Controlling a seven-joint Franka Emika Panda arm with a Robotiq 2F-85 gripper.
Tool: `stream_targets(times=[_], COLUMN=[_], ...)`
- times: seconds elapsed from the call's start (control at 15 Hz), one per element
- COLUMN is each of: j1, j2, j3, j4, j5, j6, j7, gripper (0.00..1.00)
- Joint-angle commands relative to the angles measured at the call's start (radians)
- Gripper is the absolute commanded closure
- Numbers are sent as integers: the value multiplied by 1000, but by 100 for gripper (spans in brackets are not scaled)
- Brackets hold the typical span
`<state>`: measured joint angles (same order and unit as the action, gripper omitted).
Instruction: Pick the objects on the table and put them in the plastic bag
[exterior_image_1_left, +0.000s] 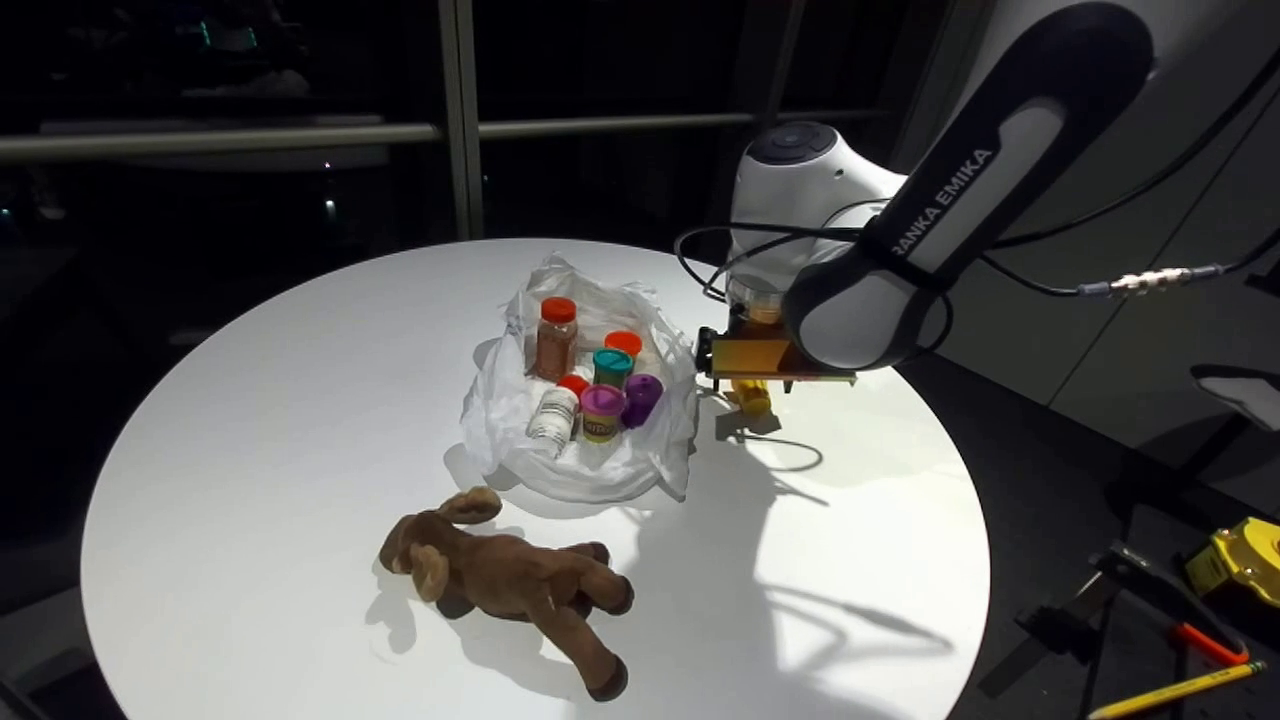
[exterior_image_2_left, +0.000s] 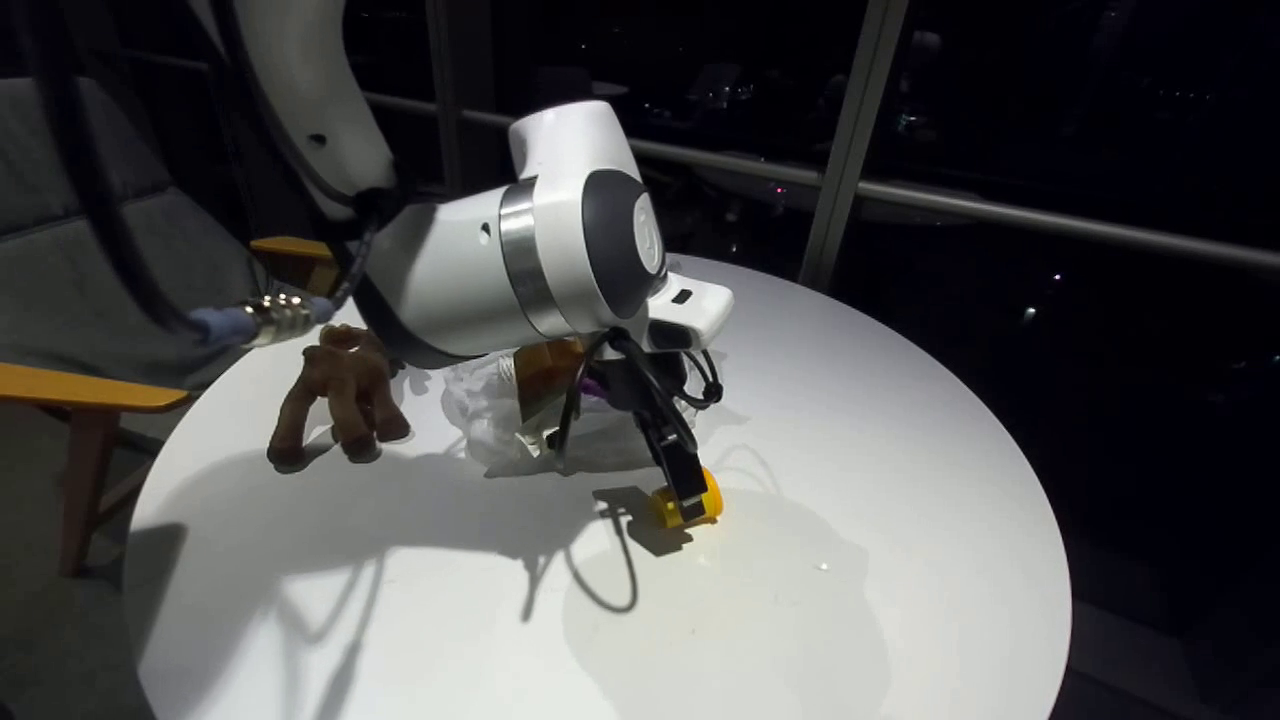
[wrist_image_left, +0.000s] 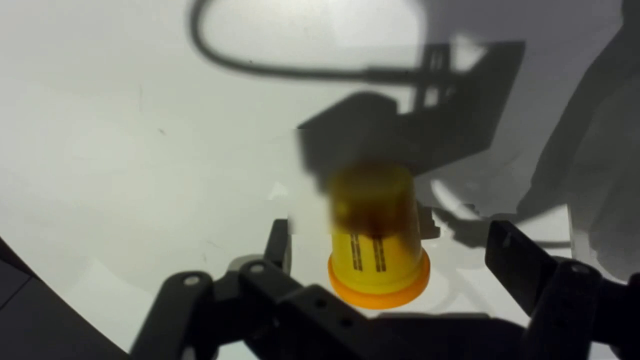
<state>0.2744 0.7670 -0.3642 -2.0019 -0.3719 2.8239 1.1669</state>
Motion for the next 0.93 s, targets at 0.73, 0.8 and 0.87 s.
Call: stream_targets(times=[0.73, 0.8, 0.87], j1=[64, 100, 146], j2=[-107, -154, -186], j3=[-123, -147, -179], j4=[-57, -92, -118], j5=[128, 115, 97], j6=[53, 74, 101], j7=[11, 20, 32], gripper=[73, 73, 73])
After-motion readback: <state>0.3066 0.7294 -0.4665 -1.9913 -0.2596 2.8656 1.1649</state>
